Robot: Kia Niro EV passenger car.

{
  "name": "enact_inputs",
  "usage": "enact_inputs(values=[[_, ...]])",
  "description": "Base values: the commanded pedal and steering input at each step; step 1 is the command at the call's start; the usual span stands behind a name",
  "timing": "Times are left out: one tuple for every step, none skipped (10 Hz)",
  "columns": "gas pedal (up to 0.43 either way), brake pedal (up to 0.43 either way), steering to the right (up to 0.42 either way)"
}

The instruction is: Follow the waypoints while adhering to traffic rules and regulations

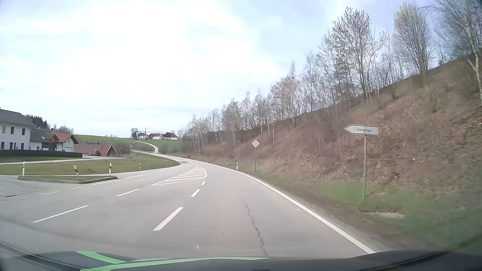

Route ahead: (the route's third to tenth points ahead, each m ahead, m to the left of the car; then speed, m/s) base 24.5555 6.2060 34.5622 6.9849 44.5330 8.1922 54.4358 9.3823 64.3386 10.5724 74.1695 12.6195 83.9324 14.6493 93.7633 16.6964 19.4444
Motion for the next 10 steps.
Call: enact_inputs(values=[[0.240, 0.000, -0.015], [0.240, 0.000, -0.016], [0.240, 0.000, -0.015], [0.240, 0.000, -0.015], [0.240, 0.000, -0.015], [0.240, 0.000, -0.015], [0.240, 0.000, -0.015], [0.240, 0.000, -0.015], [0.240, 0.000, -0.015], [0.240, 0.000, -0.015]])
